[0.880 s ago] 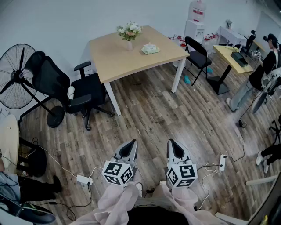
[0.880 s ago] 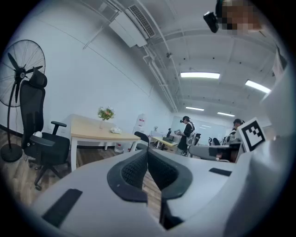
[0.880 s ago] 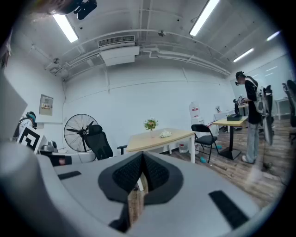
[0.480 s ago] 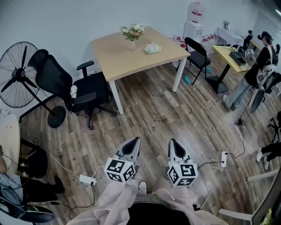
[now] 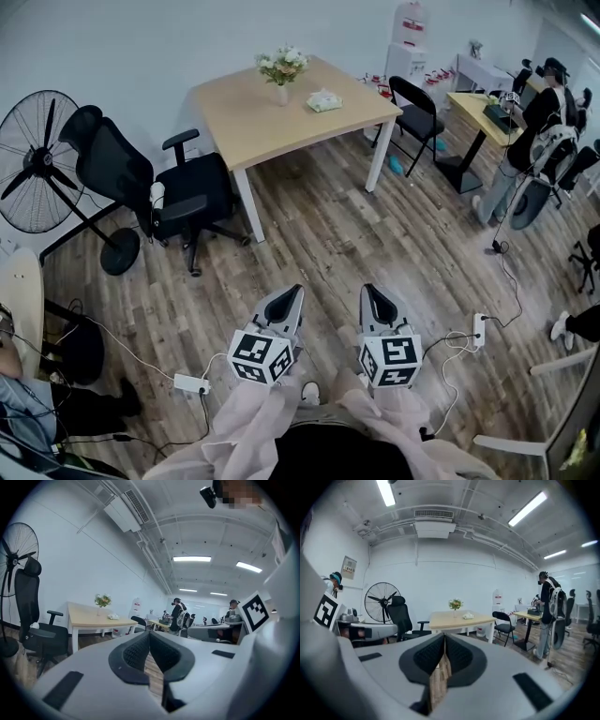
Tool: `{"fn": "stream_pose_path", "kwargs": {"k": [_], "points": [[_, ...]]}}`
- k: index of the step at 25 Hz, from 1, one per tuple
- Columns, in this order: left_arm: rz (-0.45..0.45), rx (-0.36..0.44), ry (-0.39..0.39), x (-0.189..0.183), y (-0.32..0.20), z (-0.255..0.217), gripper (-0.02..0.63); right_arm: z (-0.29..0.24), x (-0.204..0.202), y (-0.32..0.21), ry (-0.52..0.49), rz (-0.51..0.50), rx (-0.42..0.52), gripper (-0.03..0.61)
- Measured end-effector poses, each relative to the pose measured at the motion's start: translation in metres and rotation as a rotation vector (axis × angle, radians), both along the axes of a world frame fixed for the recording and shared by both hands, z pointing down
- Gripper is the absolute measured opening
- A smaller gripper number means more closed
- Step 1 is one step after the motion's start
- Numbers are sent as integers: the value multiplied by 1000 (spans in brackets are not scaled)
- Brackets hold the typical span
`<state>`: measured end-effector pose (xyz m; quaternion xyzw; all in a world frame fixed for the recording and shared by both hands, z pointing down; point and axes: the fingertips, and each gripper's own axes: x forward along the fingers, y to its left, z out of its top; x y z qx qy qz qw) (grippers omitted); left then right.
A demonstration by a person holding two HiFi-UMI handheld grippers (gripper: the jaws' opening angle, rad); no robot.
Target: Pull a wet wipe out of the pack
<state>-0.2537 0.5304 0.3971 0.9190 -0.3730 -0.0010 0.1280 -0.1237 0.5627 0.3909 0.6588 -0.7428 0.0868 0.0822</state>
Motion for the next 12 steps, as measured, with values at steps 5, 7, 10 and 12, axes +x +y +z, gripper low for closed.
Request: {"fn": "stream_pose_path", "kwargs": {"k": [5,7,10,12], "points": [[11,2,-10,-2,4,-2,12,4,-1,6,-59,12,-18,18],[14,0,-19,-4,4,1,12,6,-3,6,-79,18,-24,18],[8,-6,-25,-6,-1,4,12,6,-2,2,-80,25,-22,18],[4,-9,-30,-5,-4,6,12,6,2,1,-59,33,-17,18]]}}
